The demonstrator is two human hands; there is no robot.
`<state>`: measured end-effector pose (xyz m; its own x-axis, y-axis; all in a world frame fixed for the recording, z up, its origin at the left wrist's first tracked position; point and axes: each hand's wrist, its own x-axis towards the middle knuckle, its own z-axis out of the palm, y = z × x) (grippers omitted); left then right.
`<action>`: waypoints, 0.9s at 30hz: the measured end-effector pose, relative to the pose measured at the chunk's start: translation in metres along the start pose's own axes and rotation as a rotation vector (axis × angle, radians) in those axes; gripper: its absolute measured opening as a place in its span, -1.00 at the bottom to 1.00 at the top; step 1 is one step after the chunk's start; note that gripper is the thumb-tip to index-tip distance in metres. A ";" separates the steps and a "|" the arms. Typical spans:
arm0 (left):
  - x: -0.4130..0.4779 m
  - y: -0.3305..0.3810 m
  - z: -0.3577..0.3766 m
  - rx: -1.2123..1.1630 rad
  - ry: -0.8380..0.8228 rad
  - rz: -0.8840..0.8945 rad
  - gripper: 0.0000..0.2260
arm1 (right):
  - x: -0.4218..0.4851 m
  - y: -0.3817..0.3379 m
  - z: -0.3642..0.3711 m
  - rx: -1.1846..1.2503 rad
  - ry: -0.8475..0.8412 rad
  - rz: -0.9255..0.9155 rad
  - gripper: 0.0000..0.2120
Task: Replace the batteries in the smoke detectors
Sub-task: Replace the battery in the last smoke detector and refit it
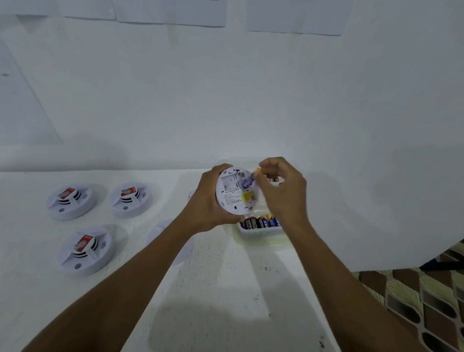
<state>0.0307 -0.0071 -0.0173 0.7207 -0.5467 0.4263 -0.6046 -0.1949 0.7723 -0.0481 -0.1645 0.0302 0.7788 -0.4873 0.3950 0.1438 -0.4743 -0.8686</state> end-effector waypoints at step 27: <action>0.008 -0.008 -0.007 0.055 -0.015 -0.110 -0.06 | 0.101 0.055 -0.029 -0.685 -0.473 -0.059 -0.86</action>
<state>0.0440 -0.0043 -0.0172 0.7788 -0.5314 0.3334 -0.5403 -0.2980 0.7869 0.0209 -0.2615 0.0309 0.9779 -0.1604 0.1339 -0.0915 -0.9049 -0.4157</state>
